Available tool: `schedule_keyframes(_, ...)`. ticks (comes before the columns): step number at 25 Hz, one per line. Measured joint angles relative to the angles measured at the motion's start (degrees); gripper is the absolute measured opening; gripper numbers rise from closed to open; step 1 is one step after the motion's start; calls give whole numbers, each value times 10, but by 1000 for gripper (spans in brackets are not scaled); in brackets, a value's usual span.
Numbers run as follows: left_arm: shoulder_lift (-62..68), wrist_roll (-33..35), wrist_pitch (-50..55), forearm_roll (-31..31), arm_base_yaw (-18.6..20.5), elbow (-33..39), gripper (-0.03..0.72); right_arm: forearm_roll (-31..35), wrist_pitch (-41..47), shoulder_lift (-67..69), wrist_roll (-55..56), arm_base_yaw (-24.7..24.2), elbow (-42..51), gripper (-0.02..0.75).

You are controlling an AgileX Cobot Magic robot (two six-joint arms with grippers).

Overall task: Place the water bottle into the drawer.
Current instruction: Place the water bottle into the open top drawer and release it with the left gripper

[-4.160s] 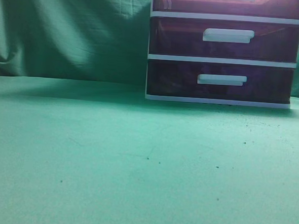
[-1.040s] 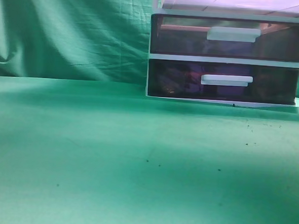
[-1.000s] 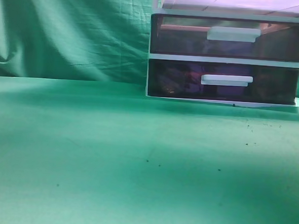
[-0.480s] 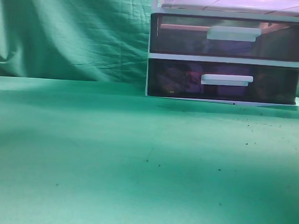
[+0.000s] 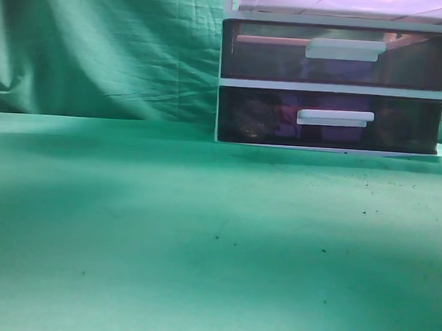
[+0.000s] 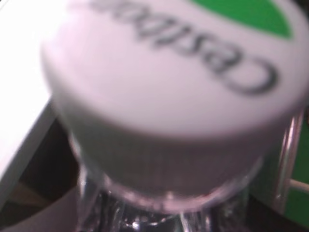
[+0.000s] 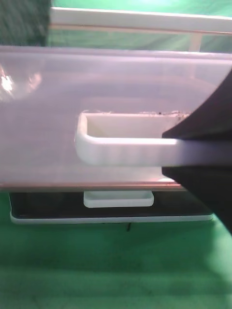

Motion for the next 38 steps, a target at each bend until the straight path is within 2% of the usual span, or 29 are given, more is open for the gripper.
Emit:
schedule_keyframes(4, 36, -12, -49, 111, -34, -2, 302, -2, 0, 0, 2, 0, 0, 79)
schedule_keyframes(8, 57, -54, -93, 163, -38, -2, 302, -2, -1, 0, 3, 0, 0, 79)
schedule_keyframes(13, 68, -93, -103, 276, -38, -4, 302, -2, -1, 0, 3, 0, 0, 79)
schedule_keyframes(19, 76, -105, -108, 303, -41, -8, 302, -2, 1, 1, 3, 0, 2, 79)
schedule_keyframes(23, 77, -106, -123, 302, -41, -8, 302, -2, 5, 1, 4, 0, 2, 79)
schedule_keyframes(28, 80, -120, -163, 261, -42, -8, 588, -2, 1, 0, 7, 0, 2, 79)
schedule_keyframes(30, 84, -126, -190, 237, -42, -8, 657, -2, 1, 0, 7, 0, 2, 79)
schedule_keyframes(34, 89, -131, -268, 139, -41, -8, 646, -3, -2, 0, 14, 0, 3, 79)
schedule_keyframes(35, 89, -132, -290, 106, -41, -8, 582, -3, -2, 0, 19, 0, 3, 79)
schedule_keyframes(38, 89, -132, -350, 21, -42, -8, 582, -4, -2, 0, 24, 0, 3, 79)
